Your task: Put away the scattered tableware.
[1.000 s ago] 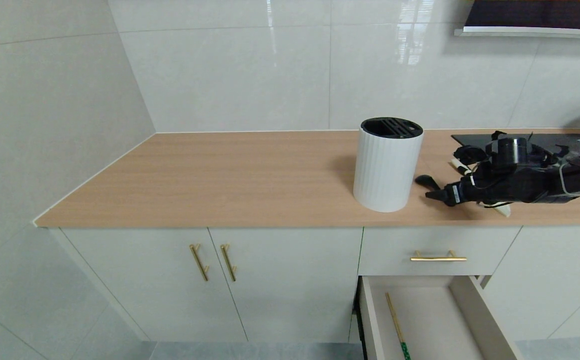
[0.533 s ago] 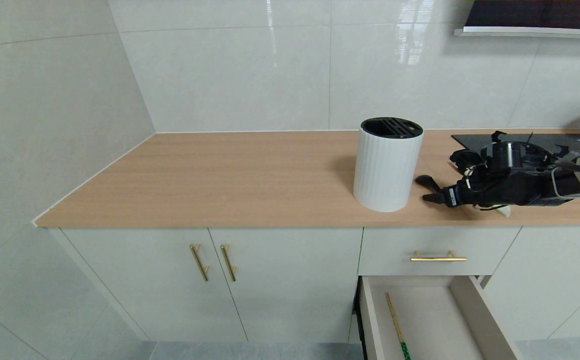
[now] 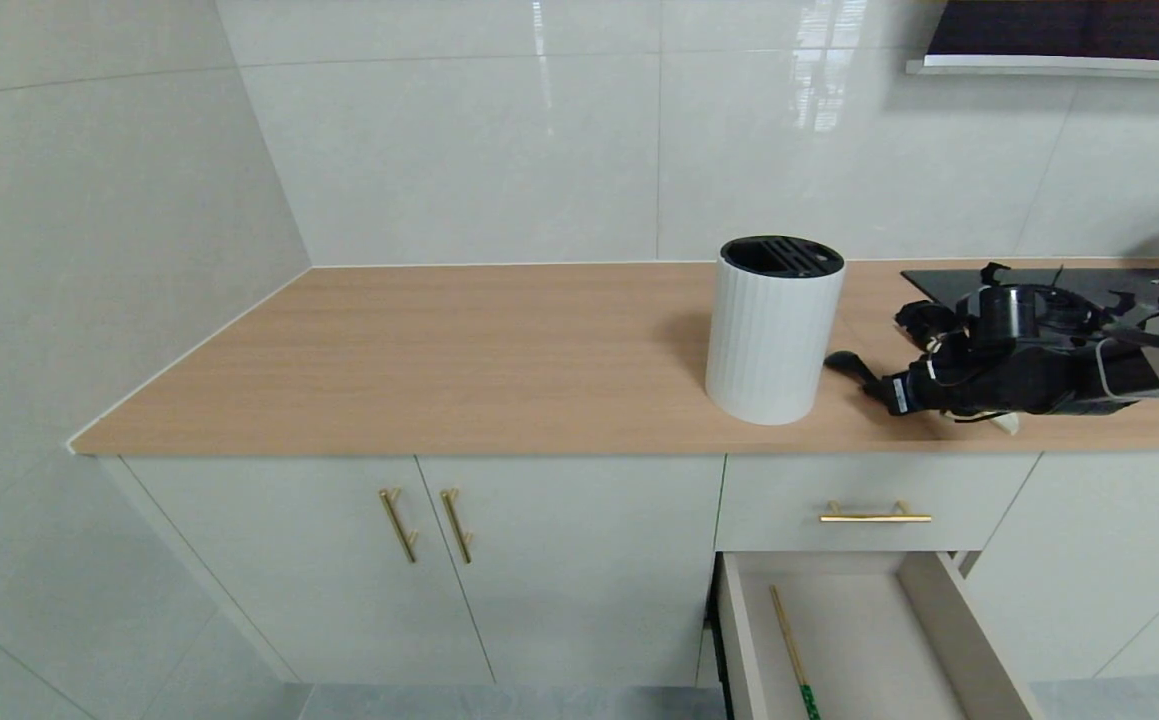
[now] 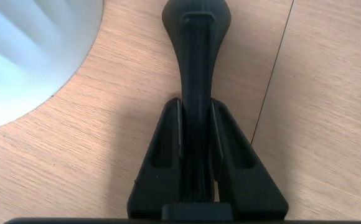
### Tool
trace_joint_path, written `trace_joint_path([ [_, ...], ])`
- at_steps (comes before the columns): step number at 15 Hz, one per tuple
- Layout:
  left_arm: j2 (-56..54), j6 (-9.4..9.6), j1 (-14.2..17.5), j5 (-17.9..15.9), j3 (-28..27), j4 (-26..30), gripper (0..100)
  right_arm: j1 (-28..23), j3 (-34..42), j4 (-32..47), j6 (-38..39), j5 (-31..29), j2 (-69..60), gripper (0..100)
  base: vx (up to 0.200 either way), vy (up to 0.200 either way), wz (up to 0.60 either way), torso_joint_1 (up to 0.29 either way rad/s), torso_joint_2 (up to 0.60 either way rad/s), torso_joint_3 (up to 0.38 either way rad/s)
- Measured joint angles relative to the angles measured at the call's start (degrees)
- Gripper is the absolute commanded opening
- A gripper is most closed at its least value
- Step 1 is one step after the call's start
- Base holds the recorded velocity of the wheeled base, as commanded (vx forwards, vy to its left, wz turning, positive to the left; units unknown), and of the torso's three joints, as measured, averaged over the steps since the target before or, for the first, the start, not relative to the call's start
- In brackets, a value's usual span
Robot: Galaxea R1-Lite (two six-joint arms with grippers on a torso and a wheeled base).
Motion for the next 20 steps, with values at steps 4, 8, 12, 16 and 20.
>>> trace_joint_path([
  [4, 0.0, 0.02, 0.0, 0.0, 0.0, 0.0, 100, 0.1, 0.7, 1.1, 1.3, -1.2, -1.5, 0, 0.000, 0.000, 0.00, 0.000, 0.00, 0.000],
  [8, 0.0, 0.02, 0.0, 0.0, 0.0, 0.0, 100, -0.2, 9.1, 2.2, 8.7, -4.2, -10.8, 0, 0.000, 0.000, 0.00, 0.000, 0.00, 0.000],
  [12, 0.0, 0.02, 0.0, 0.0, 0.0, 0.0, 100, -0.7, 24.5, 2.9, 15.0, -7.4, -24.8, 0, 0.000, 0.000, 0.00, 0.000, 0.00, 0.000],
  [16, 0.0, 0.00, 0.0, 0.0, 0.0, 0.0, 100, -1.3, 38.4, 2.9, 16.7, -7.9, -36.3, 0, 0.000, 0.000, 0.00, 0.000, 0.00, 0.000],
  [20, 0.0, 0.02, 0.0, 0.0, 0.0, 0.0, 100, -0.6, 50.1, 2.8, 16.7, -7.9, -44.2, 0, 0.000, 0.000, 0.00, -0.118, 0.26, 0.146],
])
